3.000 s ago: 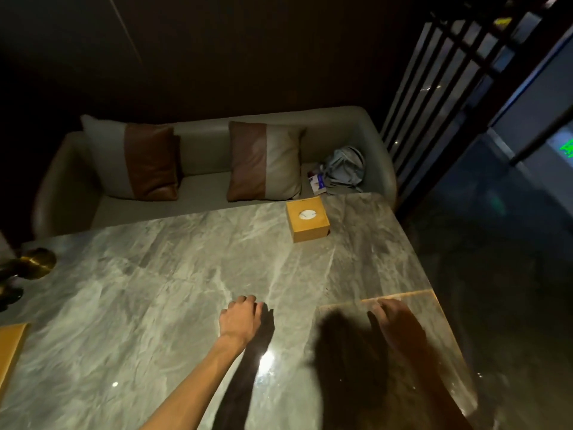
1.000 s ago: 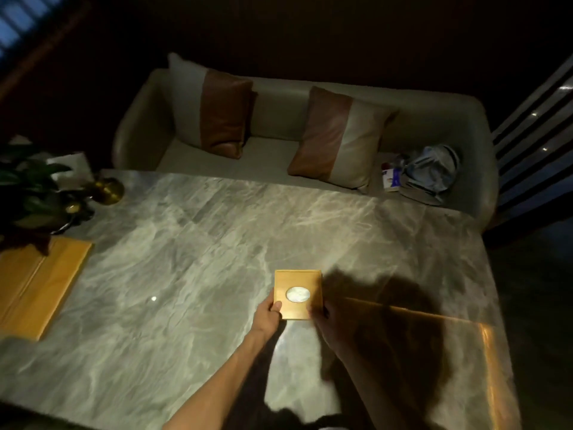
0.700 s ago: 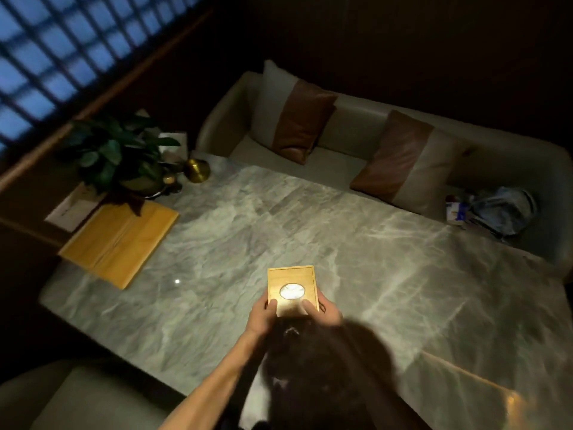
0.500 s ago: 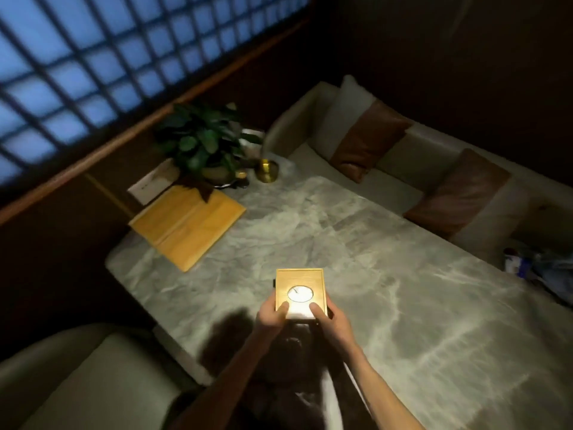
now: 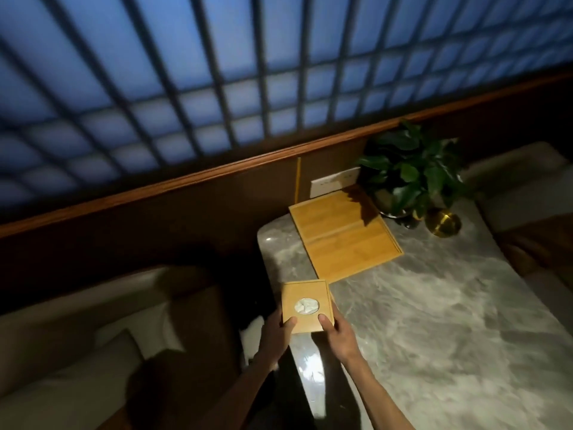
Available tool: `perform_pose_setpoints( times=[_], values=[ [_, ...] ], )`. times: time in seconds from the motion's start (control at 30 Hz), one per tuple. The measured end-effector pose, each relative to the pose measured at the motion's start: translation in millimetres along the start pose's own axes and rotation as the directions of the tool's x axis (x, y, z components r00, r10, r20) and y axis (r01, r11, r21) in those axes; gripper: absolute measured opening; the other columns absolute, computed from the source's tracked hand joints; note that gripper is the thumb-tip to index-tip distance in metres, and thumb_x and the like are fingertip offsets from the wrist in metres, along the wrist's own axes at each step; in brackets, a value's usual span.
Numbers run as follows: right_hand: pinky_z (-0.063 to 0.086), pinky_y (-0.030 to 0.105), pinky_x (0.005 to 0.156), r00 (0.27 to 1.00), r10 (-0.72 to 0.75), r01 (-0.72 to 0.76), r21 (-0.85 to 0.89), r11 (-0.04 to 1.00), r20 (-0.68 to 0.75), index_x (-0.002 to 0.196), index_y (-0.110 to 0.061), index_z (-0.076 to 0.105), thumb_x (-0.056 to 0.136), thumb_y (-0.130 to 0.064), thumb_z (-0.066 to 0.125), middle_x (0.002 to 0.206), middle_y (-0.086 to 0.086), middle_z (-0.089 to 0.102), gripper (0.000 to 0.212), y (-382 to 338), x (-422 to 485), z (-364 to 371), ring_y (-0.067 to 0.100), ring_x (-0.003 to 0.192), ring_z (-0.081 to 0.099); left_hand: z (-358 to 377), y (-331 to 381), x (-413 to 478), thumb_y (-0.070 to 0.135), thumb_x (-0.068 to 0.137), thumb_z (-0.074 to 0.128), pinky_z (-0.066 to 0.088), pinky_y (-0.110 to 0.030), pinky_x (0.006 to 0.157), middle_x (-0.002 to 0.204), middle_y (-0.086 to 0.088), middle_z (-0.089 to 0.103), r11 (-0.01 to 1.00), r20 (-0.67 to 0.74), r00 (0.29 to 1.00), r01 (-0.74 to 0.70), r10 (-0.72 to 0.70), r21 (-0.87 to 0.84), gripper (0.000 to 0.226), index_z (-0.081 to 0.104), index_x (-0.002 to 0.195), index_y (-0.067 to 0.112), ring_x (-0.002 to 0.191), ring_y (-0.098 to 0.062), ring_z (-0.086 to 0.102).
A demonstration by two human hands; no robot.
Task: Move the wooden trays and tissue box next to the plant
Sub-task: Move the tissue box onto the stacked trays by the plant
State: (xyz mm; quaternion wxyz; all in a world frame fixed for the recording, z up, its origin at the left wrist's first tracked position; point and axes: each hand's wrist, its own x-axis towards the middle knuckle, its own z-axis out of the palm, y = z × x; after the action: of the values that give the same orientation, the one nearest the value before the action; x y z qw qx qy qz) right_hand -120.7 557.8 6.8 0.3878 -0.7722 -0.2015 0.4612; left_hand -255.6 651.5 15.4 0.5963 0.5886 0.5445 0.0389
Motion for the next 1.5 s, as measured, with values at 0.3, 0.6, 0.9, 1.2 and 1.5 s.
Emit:
perform_pose_setpoints(
  times=[0.3, 0.6, 0.9, 1.2, 1.5],
  values=[
    [0.041, 0.028, 0.103, 0.998, -0.018, 0.024, -0.1, 0.995, 0.061, 0.144, -0.014, 0.048, 0.098, -0.018, 0.057, 0.134, 0.003, 0.062, 0.048, -3, 28, 27, 0.021, 0.127, 0.055, -15, -25, 14, 0.003, 0.095, 0.056, 0.039, -0.034, 0.113, 0.135, -0.002, 0.059, 0.963, -0.024, 0.985, 0.162, -0.171, -0.217, 0.054, 0.043, 0.147, 0.014, 0.131, -0.021, 0.05],
    [0.05, 0.035, 0.098, 0.998, -0.036, 0.016, -0.309, 0.951, -0.059, 0.134, -0.013, 0.057, 0.095, -0.024, 0.061, 0.126, 0.007, 0.069, 0.04, -7, 21, 29, 0.027, 0.118, 0.064, -9, -25, 21, 0.013, 0.097, 0.055, 0.039, -0.04, 0.114, 0.141, -0.006, 0.057, 0.972, -0.05, 0.973, 0.221, -0.225, -0.081, 0.055, 0.038, 0.149, 0.022, 0.132, -0.027, 0.05],
    [0.046, 0.027, 0.101, 0.989, -0.136, 0.105, -0.391, 0.914, -0.054, 0.141, -0.022, 0.047, 0.094, -0.011, 0.061, 0.127, 0.001, 0.066, 0.05, -21, 30, 37, 0.02, 0.121, 0.062, -15, -21, 38, 0.018, 0.098, 0.053, 0.045, -0.041, 0.109, 0.137, -0.01, 0.06, 0.982, -0.082, 0.979, 0.188, -0.187, 0.009, 0.054, 0.036, 0.149, 0.022, 0.129, -0.03, 0.053],
    [0.032, 0.02, 0.11, 0.955, -0.295, 0.261, -0.553, 0.791, 0.028, 0.151, -0.024, 0.031, 0.092, -0.014, 0.063, 0.144, -0.006, 0.046, 0.068, -61, 95, 44, 0.007, 0.128, 0.046, -44, 20, 104, 0.018, 0.099, 0.051, 0.043, -0.04, 0.106, 0.137, -0.01, 0.058, 0.993, -0.137, 0.984, 0.116, -0.114, 0.006, 0.047, 0.041, 0.145, 0.019, 0.13, -0.028, 0.052],
    [0.049, 0.036, 0.103, 0.956, -0.289, 0.228, -0.753, 0.617, 0.053, 0.153, -0.013, 0.028, 0.097, -0.031, 0.058, 0.148, 0.006, 0.047, 0.066, -105, 158, 37, 0.025, 0.13, 0.051, -59, 50, 165, 0.025, 0.099, 0.05, 0.045, -0.042, 0.103, 0.131, -0.011, 0.063, 0.992, -0.157, 0.983, 0.109, -0.098, 0.063, 0.046, 0.042, 0.144, 0.021, 0.127, -0.031, 0.055]
  ],
)
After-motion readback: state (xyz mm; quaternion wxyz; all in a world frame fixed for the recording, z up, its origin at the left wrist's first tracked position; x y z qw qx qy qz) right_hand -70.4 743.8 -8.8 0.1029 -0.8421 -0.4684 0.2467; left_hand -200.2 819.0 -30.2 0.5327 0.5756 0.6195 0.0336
